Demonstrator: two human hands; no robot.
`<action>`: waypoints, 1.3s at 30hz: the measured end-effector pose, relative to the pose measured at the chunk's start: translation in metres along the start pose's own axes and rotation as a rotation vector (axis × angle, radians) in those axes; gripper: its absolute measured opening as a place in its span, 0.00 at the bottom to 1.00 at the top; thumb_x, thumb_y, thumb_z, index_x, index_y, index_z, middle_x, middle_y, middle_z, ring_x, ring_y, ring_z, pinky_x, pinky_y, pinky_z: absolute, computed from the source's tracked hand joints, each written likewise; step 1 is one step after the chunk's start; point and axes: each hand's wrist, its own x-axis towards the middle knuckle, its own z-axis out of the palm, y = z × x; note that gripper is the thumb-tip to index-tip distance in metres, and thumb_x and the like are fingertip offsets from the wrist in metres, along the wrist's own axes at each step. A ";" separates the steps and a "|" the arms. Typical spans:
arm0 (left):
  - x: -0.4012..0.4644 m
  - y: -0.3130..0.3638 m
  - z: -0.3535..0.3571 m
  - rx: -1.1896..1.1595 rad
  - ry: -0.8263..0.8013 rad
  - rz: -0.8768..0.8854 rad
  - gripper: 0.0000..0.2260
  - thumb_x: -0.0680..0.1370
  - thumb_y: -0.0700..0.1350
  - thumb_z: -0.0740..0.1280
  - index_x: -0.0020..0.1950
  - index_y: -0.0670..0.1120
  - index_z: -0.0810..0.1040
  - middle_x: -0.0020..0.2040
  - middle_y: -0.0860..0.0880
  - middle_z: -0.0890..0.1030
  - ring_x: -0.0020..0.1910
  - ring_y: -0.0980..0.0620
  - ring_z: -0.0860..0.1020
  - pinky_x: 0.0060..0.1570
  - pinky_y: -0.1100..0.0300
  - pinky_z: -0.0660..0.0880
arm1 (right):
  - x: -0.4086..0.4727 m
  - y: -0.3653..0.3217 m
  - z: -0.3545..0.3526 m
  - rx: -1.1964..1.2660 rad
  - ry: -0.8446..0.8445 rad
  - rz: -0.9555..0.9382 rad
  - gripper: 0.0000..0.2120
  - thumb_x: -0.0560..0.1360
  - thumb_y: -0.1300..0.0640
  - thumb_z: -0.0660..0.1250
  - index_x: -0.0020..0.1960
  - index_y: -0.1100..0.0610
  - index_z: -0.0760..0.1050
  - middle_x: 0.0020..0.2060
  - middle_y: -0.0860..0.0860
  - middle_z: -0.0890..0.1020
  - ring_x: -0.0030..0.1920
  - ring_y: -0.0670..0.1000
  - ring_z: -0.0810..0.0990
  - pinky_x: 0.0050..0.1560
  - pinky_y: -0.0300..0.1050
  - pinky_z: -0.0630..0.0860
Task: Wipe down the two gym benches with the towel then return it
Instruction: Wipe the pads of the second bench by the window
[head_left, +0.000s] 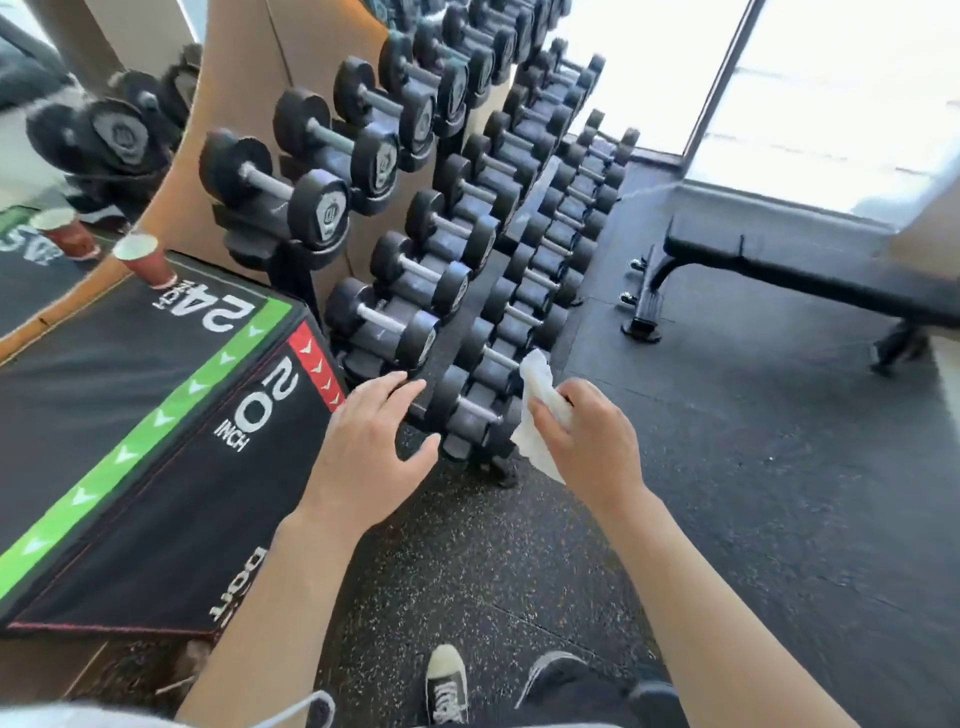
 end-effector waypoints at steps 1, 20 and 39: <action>0.012 0.000 0.003 -0.018 -0.008 0.017 0.27 0.79 0.53 0.72 0.77 0.47 0.73 0.76 0.49 0.73 0.77 0.49 0.67 0.78 0.46 0.65 | 0.005 0.003 -0.004 -0.015 0.003 0.011 0.14 0.81 0.45 0.68 0.42 0.53 0.70 0.34 0.44 0.73 0.33 0.43 0.72 0.32 0.34 0.61; 0.231 0.156 0.140 -0.100 -0.174 0.313 0.27 0.80 0.52 0.71 0.77 0.48 0.73 0.75 0.51 0.73 0.77 0.51 0.66 0.77 0.44 0.66 | 0.118 0.200 -0.104 0.013 0.243 0.296 0.15 0.81 0.47 0.67 0.41 0.55 0.71 0.34 0.46 0.75 0.33 0.48 0.72 0.33 0.39 0.64; 0.393 0.350 0.260 -0.126 -0.279 0.477 0.26 0.80 0.52 0.70 0.78 0.49 0.72 0.76 0.51 0.72 0.76 0.51 0.66 0.78 0.52 0.60 | 0.213 0.385 -0.230 -0.042 0.405 0.432 0.14 0.81 0.45 0.69 0.43 0.51 0.70 0.35 0.44 0.75 0.34 0.45 0.73 0.33 0.38 0.65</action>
